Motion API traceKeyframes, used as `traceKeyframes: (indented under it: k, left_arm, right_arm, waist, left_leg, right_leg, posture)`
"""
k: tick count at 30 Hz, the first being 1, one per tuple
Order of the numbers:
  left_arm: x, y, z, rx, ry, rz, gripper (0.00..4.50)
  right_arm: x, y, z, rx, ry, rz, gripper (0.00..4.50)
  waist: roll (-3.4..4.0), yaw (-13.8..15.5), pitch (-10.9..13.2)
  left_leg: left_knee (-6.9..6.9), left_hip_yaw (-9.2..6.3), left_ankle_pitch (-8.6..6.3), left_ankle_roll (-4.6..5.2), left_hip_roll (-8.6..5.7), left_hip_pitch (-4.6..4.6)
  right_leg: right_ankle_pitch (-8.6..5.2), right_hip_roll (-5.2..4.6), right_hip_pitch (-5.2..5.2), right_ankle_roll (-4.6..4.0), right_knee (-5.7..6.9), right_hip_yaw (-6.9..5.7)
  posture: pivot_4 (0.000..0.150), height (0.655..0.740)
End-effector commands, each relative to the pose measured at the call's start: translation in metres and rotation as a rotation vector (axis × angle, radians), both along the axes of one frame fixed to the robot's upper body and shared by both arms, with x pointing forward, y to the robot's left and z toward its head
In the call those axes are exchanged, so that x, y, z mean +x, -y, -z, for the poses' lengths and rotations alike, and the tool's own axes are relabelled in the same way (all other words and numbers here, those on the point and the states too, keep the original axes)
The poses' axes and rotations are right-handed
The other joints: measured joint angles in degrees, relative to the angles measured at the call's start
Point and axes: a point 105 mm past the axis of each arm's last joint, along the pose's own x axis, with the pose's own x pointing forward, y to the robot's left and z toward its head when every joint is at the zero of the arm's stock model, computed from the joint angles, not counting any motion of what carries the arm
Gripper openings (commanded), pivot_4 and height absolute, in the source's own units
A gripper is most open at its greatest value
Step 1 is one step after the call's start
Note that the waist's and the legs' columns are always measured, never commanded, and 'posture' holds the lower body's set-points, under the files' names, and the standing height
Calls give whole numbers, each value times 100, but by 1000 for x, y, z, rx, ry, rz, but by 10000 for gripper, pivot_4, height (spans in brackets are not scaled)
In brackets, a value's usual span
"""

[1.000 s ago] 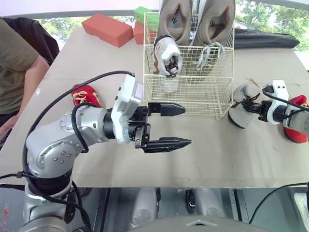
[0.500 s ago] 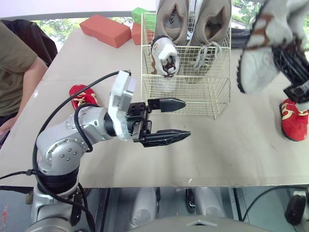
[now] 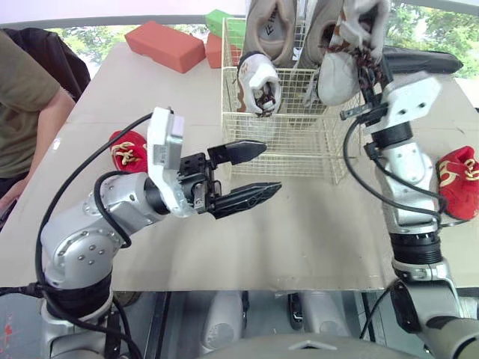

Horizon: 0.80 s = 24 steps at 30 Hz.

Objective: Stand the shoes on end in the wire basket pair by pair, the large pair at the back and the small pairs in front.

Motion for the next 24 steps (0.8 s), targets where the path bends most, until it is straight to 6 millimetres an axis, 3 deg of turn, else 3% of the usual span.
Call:
traceKeyframes:
  k: [1,10,13,19,24]
  left_arm:
    - [-8,1,-9,-19,61,-23,45000]
    - [-7,0,-6,-23,55,-49,45000]
    - [-4,-3,-4,-24,45,-60,45000]
    - [-2,-4,-2,-27,33,-75,45000]
    - [2,-8,-1,-45,3,-103,45000]
  right_arm:
    - [7,-7,50,-92,-99,-10,266]
    - [9,1,96,-7,-299,-86,266]
    - [3,4,92,76,-347,-172,10560]
    - [-15,9,83,101,-409,-294,38743]
    - [-32,17,72,24,-428,-321,38743]
  waist:
    - [-8,2,-4]
    - [-58,13,-37]
    - [-72,19,-46]
    - [-71,16,-46]
    - [-46,15,-30]
  left_leg:
    - [0,0,-5,9,0,21]
    - [-13,12,-10,16,2,78]
    - [-17,8,-10,16,13,80]
    - [-24,6,-10,16,20,88]
    - [-30,8,-10,16,18,90]
  right_leg:
    - [-1,1,21,-1,0,3]
    - [-3,1,62,-5,2,10]
    - [-3,-2,70,-5,-8,10]
    - [-13,-7,81,-21,-18,9]
    - [-14,-6,79,-23,-17,9]
  posture:
    - [1500,7400]
    - [1500,7400]
    - [1500,7400]
    - [1500,7400]
    - [1500,7400]
